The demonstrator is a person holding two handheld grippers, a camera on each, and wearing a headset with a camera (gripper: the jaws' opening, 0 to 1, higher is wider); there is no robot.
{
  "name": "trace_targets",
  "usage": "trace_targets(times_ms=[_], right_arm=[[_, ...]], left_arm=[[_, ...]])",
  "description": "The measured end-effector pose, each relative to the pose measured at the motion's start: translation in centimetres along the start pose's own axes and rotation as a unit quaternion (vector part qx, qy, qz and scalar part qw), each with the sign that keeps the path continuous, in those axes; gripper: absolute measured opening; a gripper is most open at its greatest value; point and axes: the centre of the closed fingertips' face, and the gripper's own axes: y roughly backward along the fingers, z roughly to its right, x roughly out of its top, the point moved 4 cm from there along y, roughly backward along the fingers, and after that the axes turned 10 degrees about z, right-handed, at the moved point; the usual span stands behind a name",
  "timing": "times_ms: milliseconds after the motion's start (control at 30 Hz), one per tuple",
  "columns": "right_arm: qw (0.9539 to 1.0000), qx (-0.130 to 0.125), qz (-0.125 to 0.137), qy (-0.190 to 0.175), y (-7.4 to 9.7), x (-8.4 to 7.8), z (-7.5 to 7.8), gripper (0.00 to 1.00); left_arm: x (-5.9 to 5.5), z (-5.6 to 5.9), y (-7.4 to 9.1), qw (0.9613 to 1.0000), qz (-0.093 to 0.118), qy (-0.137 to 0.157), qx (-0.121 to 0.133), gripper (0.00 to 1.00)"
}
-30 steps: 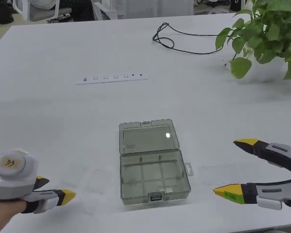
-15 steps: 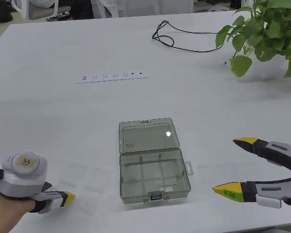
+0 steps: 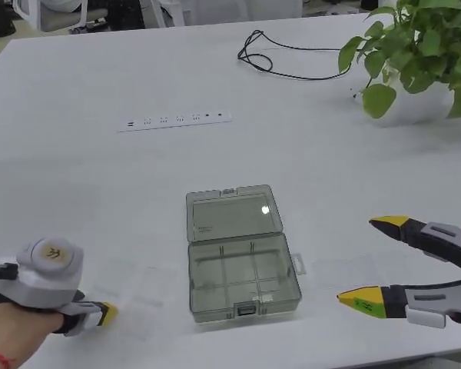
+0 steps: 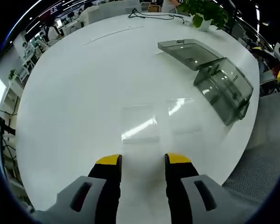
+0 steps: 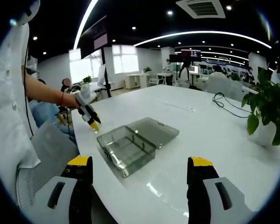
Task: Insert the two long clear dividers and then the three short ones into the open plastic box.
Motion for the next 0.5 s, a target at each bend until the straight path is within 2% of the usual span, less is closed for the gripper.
trace_targets(times_ms=[267,400,500], right_arm=[[1.0,-0.001,0.001,-0.002,-0.05,-0.07,-0.15,0.83],[1.0,0.0,-0.001,-0.003,-0.05,-0.16,-0.25,0.83],[1.0,0.001,0.0,-0.004,-0.05,-0.15,-0.29,0.82]], left_arm=[[0.07,-0.22,-0.03,0.9999,-0.014,0.001,-0.003,0.32],[0.1,-0.76,-0.04,0.9998,-0.014,0.014,-0.007,0.32],[0.01,-0.53,-0.02,0.9996,-0.012,0.022,-0.01,0.31]])
